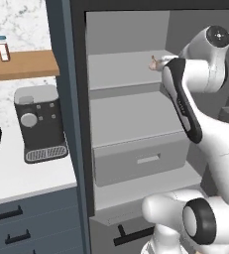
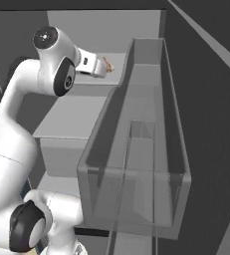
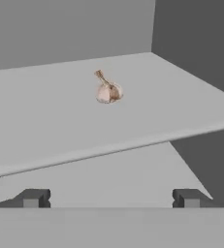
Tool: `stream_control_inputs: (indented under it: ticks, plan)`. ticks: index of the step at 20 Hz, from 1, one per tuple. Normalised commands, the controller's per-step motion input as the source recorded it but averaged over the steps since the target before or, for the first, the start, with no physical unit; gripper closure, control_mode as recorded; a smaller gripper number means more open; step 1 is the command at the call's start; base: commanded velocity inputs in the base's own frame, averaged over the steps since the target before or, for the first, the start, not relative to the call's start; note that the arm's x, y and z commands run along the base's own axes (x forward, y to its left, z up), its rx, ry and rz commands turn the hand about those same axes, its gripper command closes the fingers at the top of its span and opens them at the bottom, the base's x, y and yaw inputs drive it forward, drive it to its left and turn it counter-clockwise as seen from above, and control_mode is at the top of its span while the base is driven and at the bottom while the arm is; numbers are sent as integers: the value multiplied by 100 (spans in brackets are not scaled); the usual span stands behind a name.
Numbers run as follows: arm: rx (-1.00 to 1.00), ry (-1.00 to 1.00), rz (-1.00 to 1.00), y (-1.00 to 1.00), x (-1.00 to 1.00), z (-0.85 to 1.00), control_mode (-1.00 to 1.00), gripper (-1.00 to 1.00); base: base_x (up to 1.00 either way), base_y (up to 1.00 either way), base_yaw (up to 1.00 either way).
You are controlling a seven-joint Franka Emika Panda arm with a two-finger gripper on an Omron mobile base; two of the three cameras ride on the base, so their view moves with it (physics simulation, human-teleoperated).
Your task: Place one garlic and one chicken drumstick in each tupperware on the nearby counter, to pack two identical lunches.
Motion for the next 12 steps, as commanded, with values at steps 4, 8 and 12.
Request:
stream_control_inputs:
  ticks: [4,8,12]
  plan:
    - [0,7,0,-6,92,-19,-100,-100,0,0,0]
    - [0,0,0,-9,89,-14,-100,-100,0,0,0]
    - [0,0,0,-6,82,-12,-100,-100,0,0,0]
